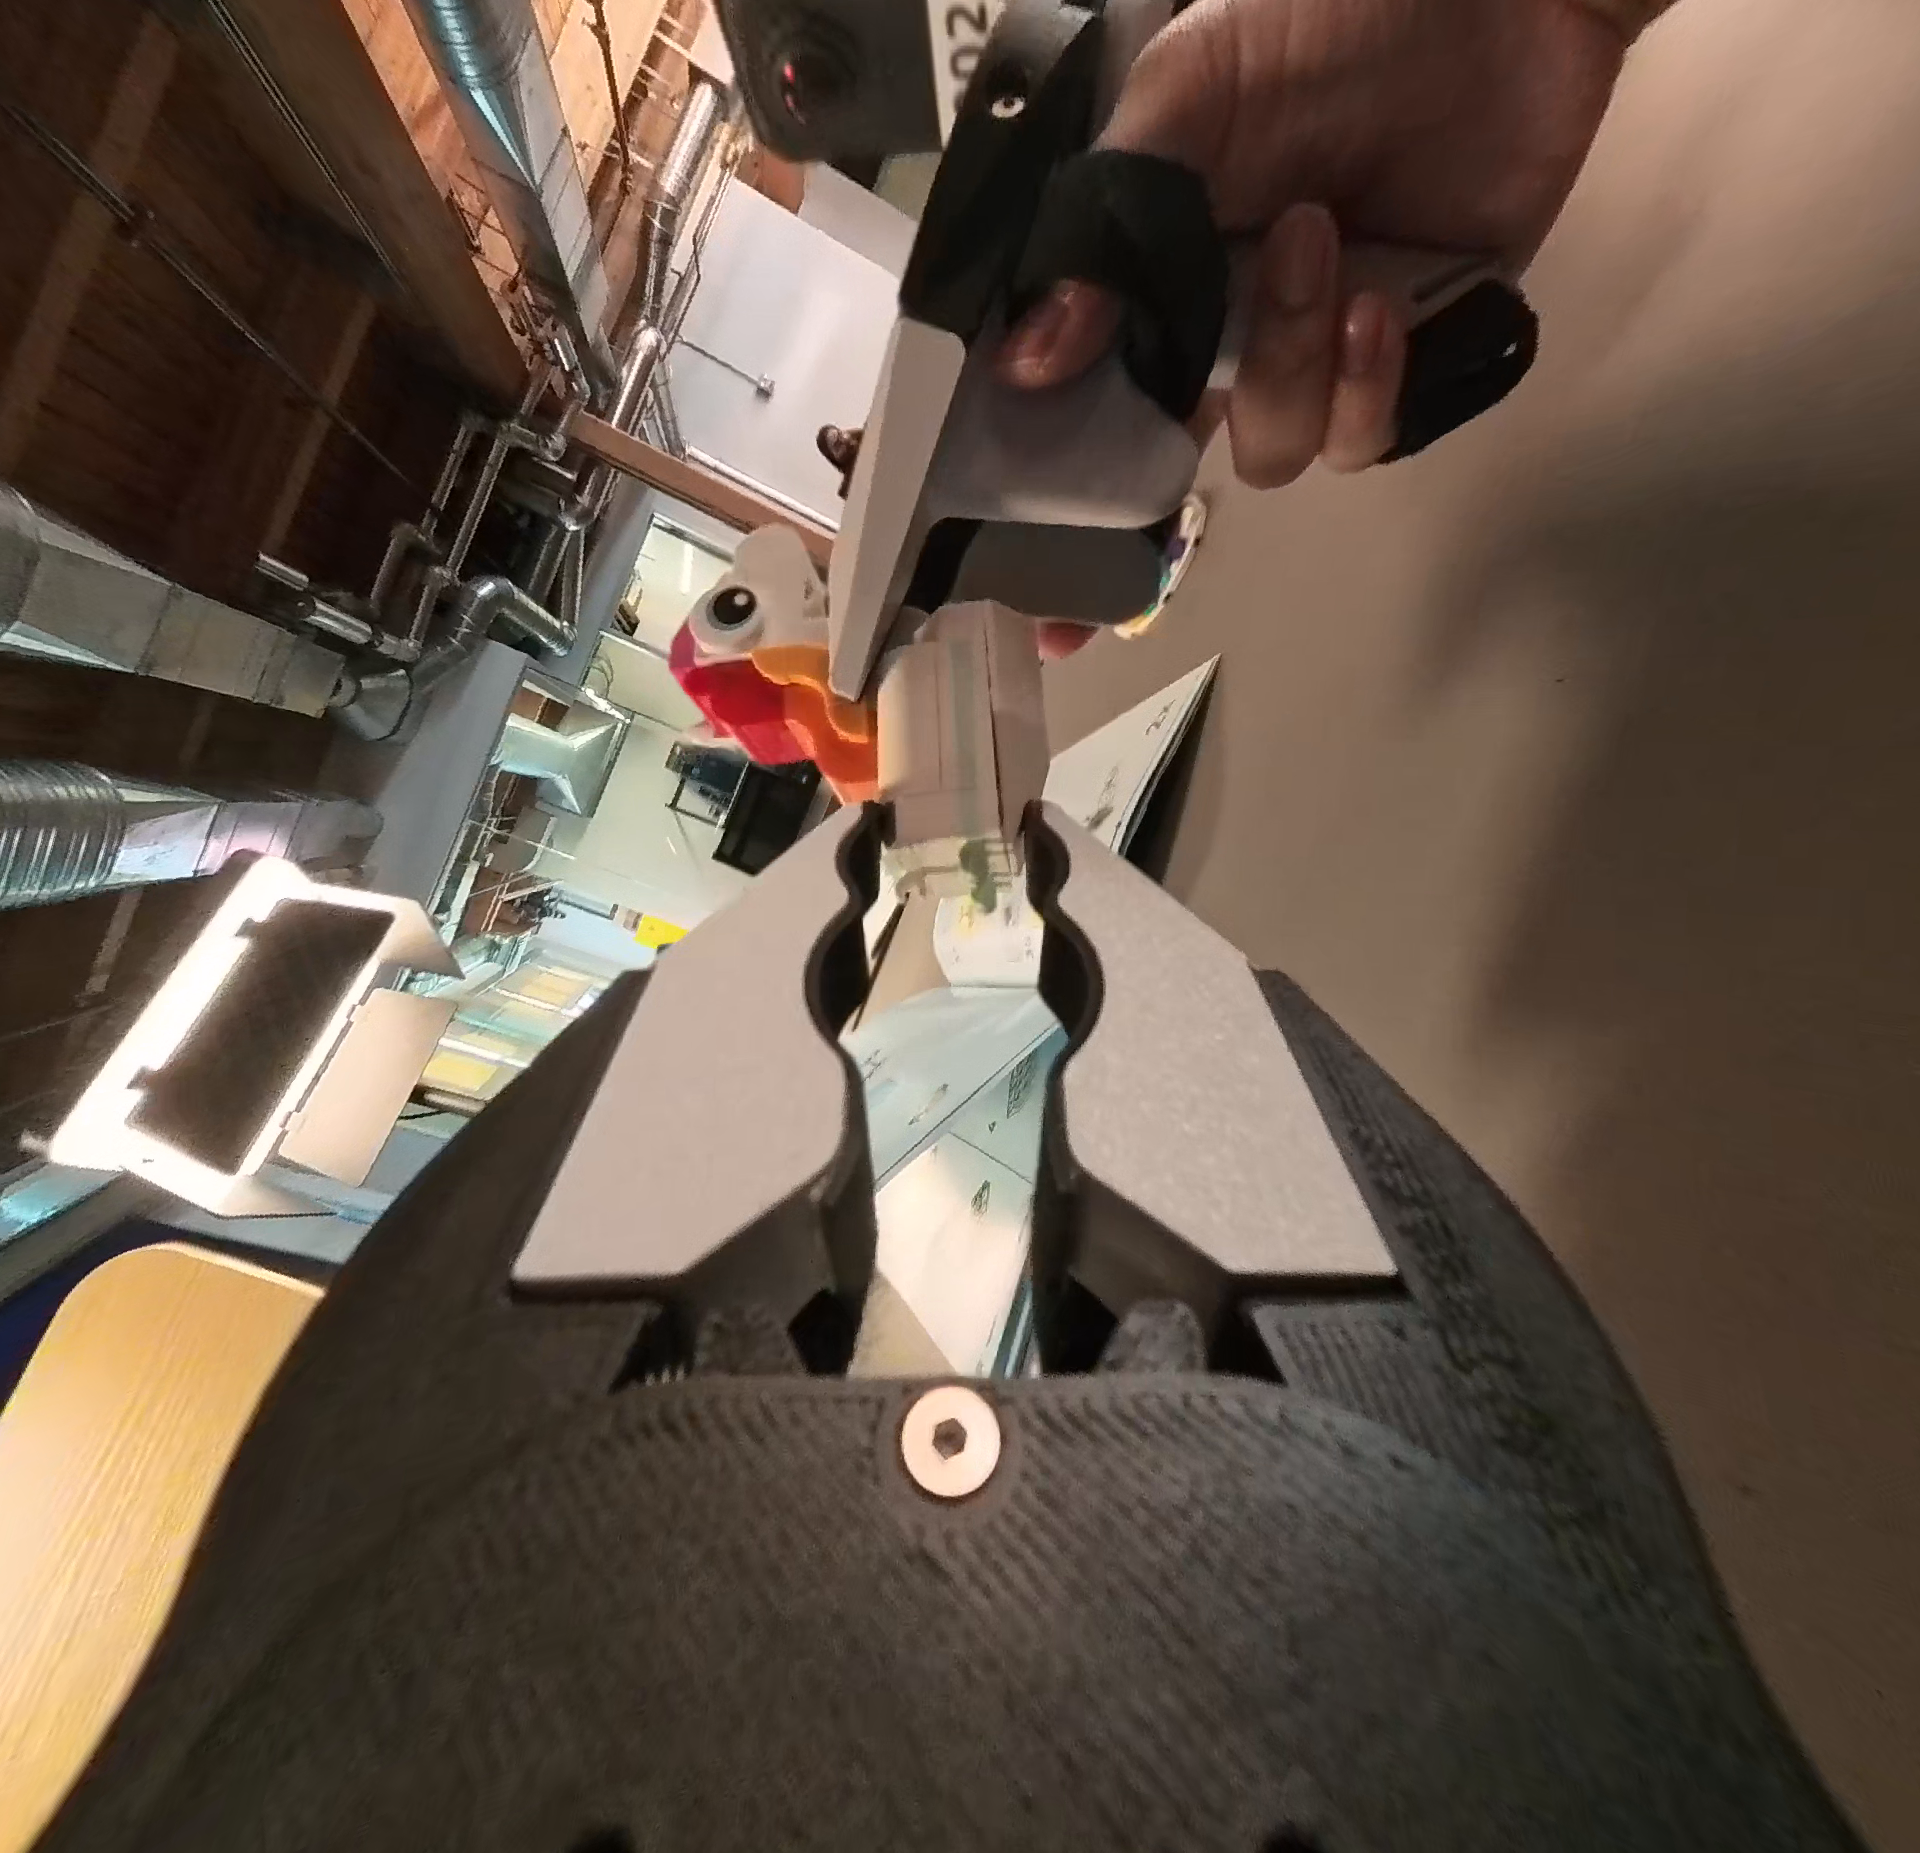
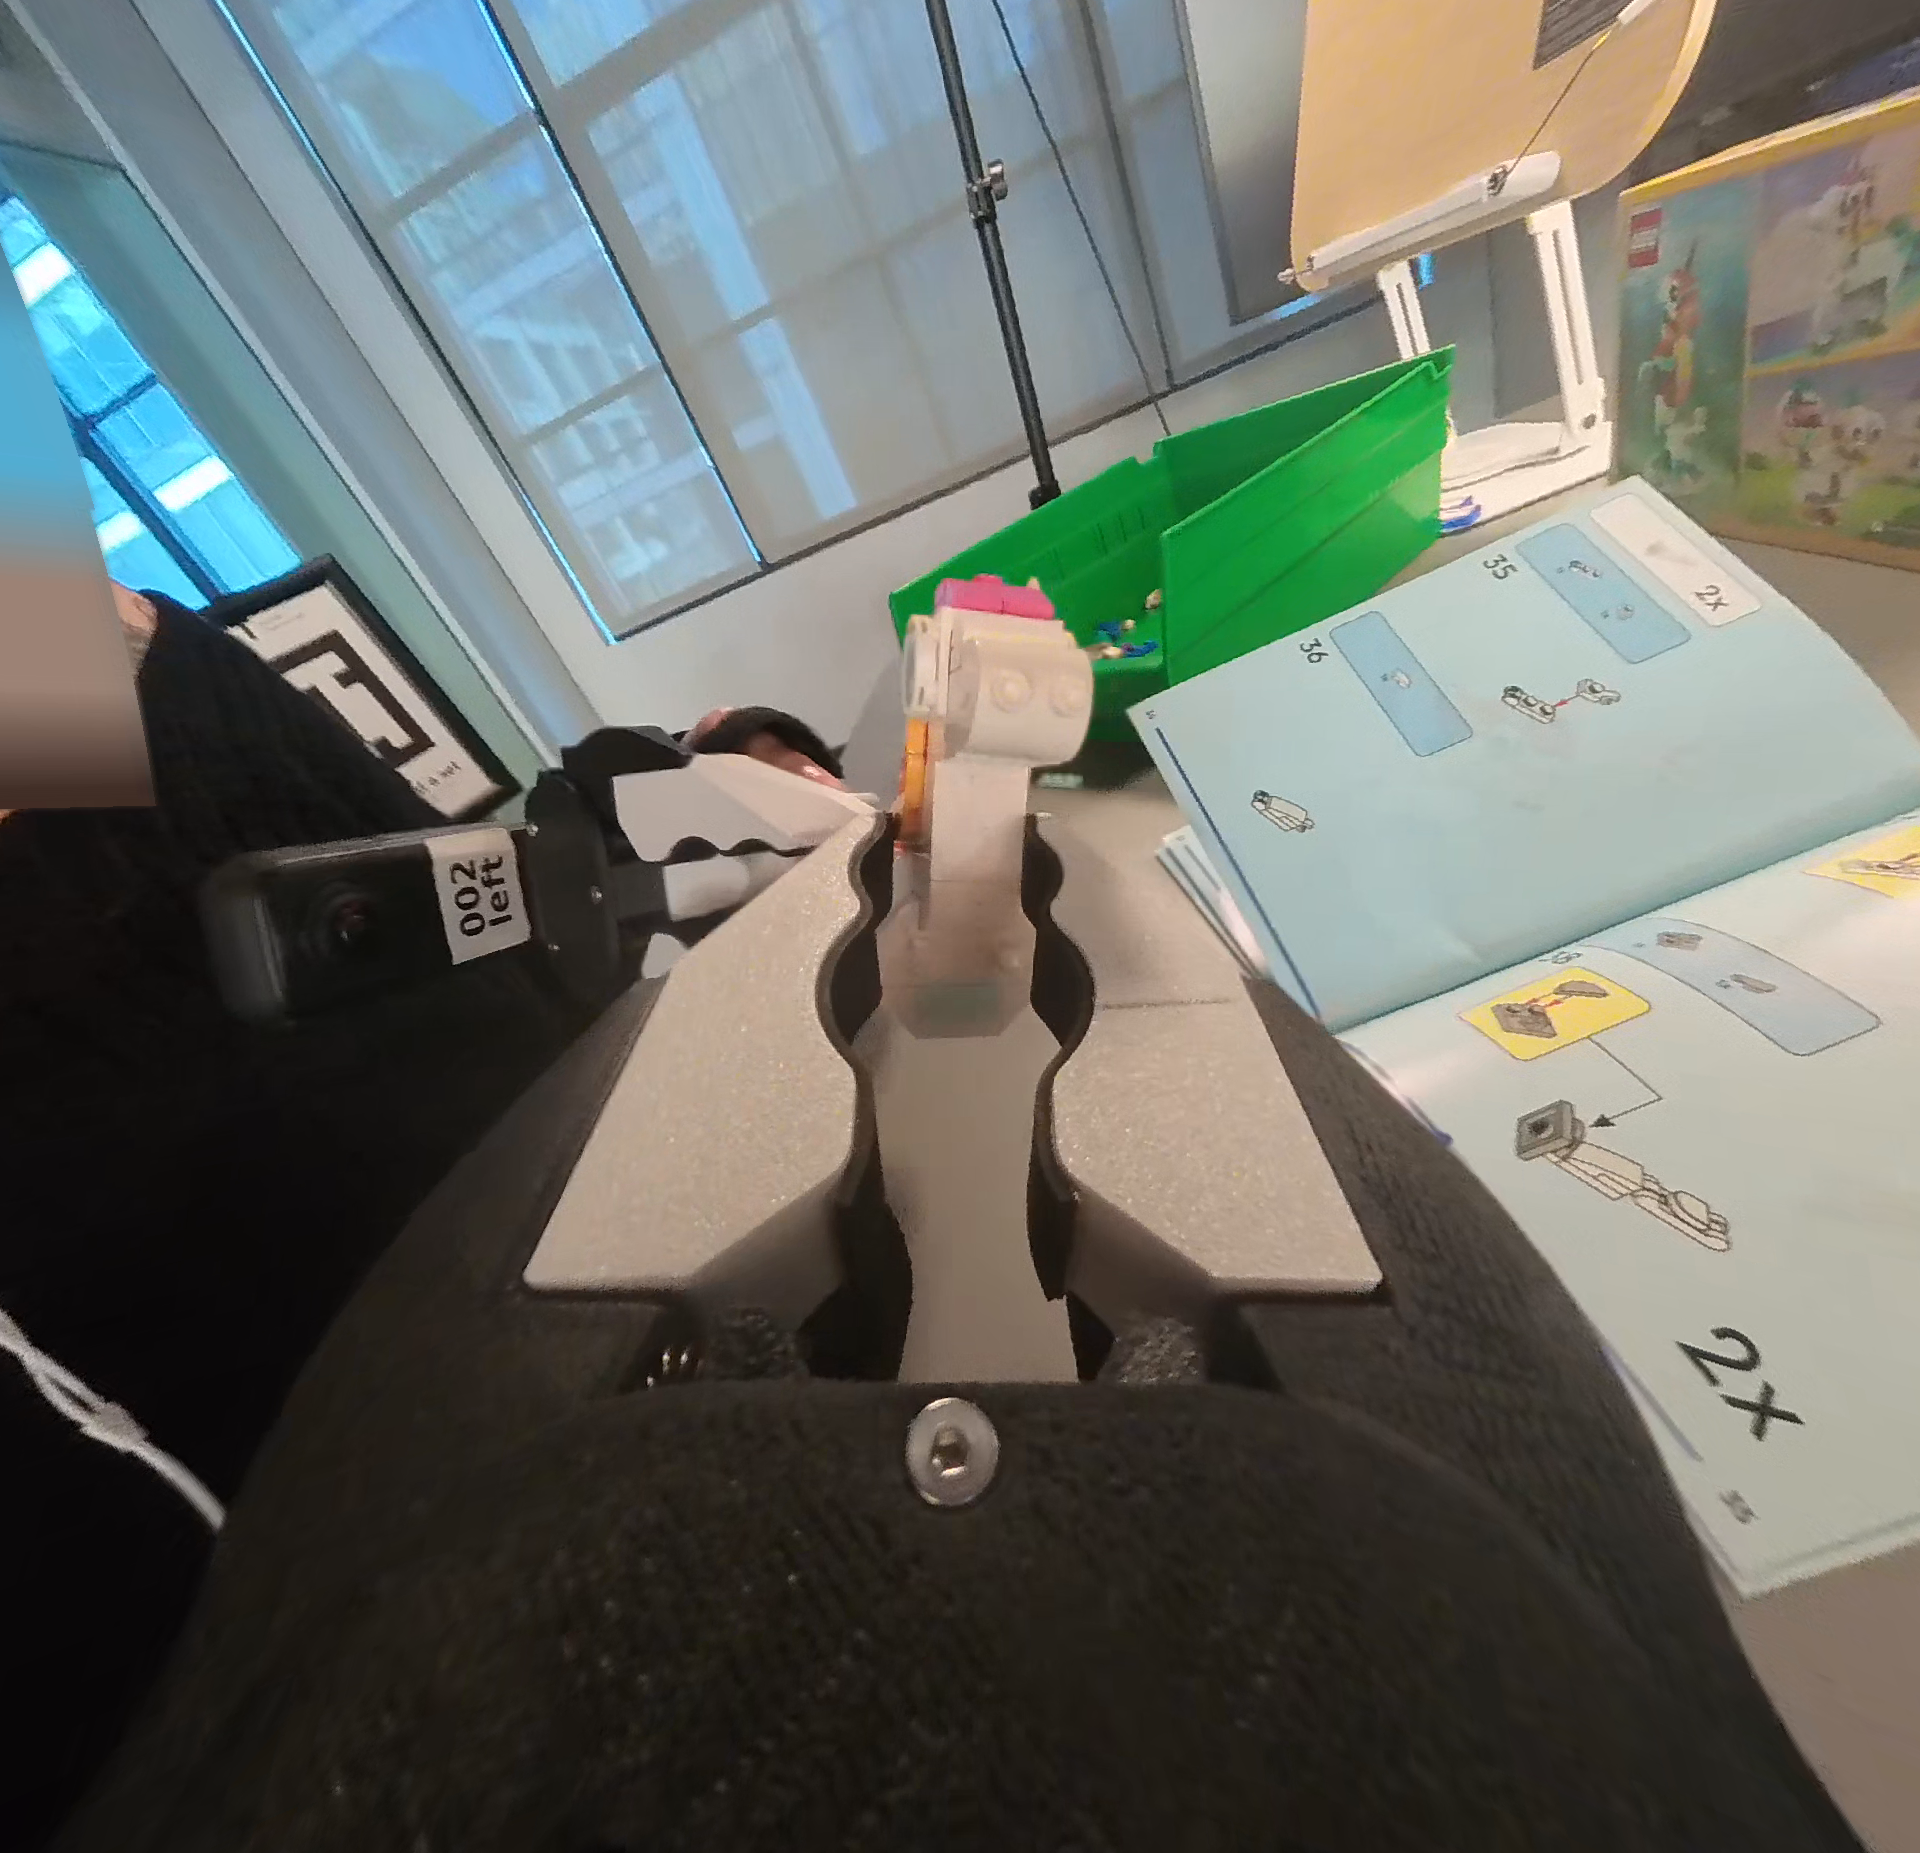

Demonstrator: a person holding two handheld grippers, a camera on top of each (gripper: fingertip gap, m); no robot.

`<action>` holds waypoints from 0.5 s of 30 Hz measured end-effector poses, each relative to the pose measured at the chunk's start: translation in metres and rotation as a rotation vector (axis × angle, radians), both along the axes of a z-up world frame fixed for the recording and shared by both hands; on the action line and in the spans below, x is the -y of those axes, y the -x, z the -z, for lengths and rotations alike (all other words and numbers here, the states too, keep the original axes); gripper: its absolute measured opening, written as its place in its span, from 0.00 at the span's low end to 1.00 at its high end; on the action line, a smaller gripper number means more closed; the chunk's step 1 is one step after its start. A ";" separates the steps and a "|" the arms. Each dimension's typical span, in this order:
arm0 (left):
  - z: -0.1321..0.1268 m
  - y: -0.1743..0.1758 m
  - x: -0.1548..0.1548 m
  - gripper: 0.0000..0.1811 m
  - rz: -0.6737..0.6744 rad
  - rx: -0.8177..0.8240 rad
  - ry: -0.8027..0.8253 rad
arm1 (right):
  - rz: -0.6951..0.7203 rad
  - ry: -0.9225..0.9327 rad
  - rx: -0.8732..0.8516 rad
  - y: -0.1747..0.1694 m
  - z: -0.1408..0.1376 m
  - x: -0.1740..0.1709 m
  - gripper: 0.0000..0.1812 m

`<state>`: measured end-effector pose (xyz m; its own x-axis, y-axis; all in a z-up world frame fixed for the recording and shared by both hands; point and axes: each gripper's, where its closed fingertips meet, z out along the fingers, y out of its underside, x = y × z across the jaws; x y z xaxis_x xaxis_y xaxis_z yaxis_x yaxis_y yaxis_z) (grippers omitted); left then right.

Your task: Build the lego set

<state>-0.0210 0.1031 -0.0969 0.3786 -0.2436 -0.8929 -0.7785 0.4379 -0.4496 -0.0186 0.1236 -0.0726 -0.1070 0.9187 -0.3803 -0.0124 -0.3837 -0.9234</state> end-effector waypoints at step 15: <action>-0.022 -0.004 0.009 0.30 0.125 0.273 0.051 | -0.242 0.453 -0.184 0.009 -0.010 0.017 0.12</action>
